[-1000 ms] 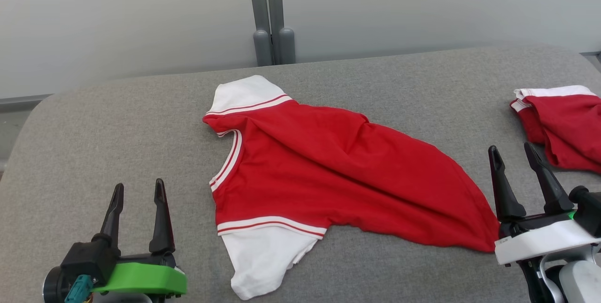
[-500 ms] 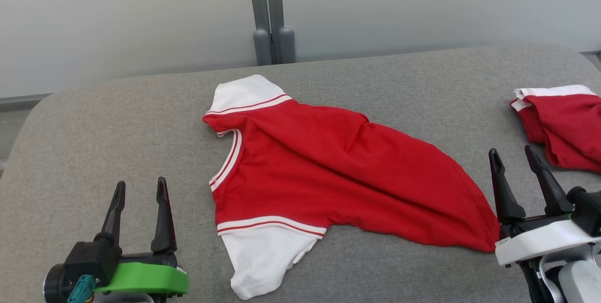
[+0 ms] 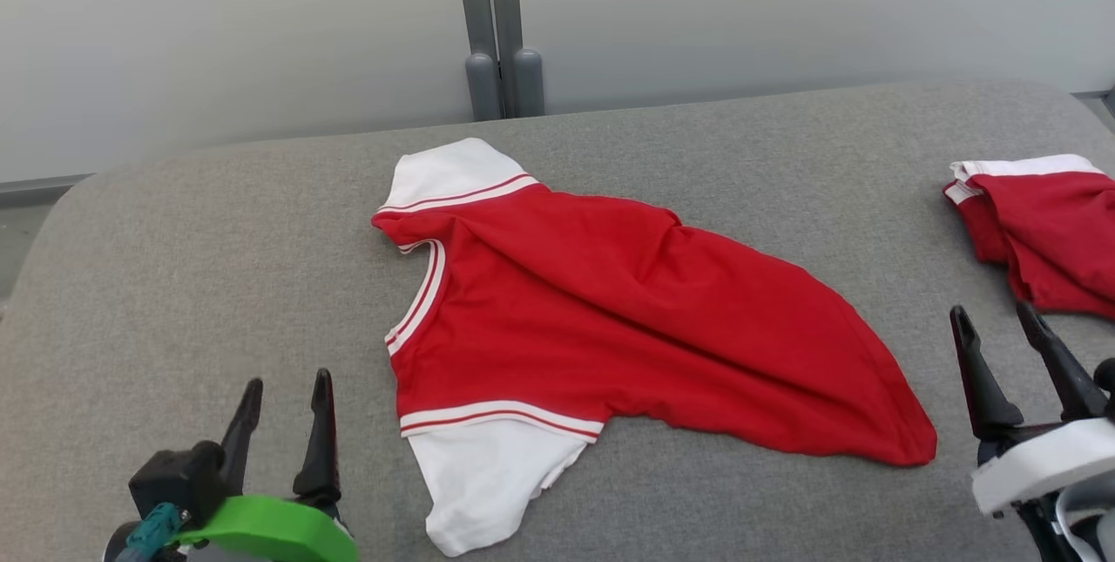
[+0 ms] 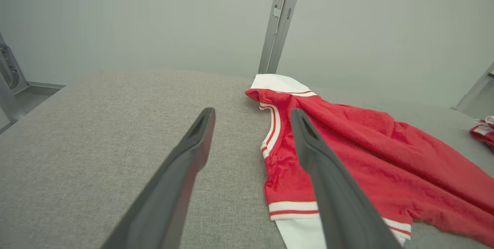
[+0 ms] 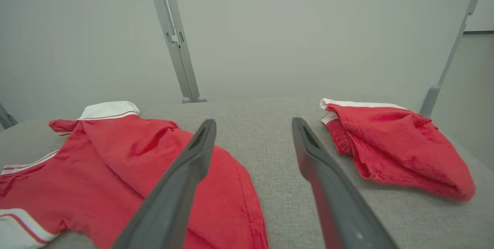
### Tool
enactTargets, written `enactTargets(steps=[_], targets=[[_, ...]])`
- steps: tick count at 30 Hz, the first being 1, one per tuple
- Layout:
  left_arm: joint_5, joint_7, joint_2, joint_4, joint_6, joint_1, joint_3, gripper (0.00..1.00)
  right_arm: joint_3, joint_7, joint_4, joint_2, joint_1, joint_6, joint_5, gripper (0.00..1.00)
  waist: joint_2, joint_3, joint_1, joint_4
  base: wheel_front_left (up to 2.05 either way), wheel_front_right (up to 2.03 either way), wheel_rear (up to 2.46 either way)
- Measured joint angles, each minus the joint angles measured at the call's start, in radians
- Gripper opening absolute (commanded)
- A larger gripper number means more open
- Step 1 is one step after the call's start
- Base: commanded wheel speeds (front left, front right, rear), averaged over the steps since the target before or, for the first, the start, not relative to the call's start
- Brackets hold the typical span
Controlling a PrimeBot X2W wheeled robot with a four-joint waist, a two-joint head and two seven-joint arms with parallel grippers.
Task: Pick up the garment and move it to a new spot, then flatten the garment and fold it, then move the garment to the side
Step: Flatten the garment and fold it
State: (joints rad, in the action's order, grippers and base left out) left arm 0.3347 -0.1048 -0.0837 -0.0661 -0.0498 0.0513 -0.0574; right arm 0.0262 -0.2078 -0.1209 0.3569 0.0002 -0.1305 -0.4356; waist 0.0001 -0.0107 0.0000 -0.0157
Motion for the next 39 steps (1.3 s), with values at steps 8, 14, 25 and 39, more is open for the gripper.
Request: enactTargets(steps=[8,14,25,39], targets=[[0.094,0.333,-0.030,0.099,-0.013,0.101,-0.051,1.00,-0.014,0.268,-0.030,0.037,0.113,0.000,-0.164,1.00,0.0000,-0.019,0.0000,0.006,0.00,0.00,0.00],[0.120,0.465,-0.038,0.129,-0.012,0.116,-0.089,1.00,0.011,0.348,-0.073,0.010,0.109,0.000,-0.223,1.00,0.0000,-0.041,0.0000,0.006,0.00,0.00,0.00],[0.183,0.570,-0.033,0.032,-0.044,0.087,-0.165,1.00,0.053,0.323,-0.218,-0.021,-0.004,0.000,-0.243,1.00,-0.0001,-0.079,0.0000,0.007,0.00,0.00,0.00],[0.247,0.545,-0.023,-0.108,-0.068,0.007,-0.209,0.81,0.157,0.303,-0.309,-0.010,-0.077,0.000,-0.321,0.99,0.0000,-0.108,0.0000,0.004,0.00,0.00,0.00]])
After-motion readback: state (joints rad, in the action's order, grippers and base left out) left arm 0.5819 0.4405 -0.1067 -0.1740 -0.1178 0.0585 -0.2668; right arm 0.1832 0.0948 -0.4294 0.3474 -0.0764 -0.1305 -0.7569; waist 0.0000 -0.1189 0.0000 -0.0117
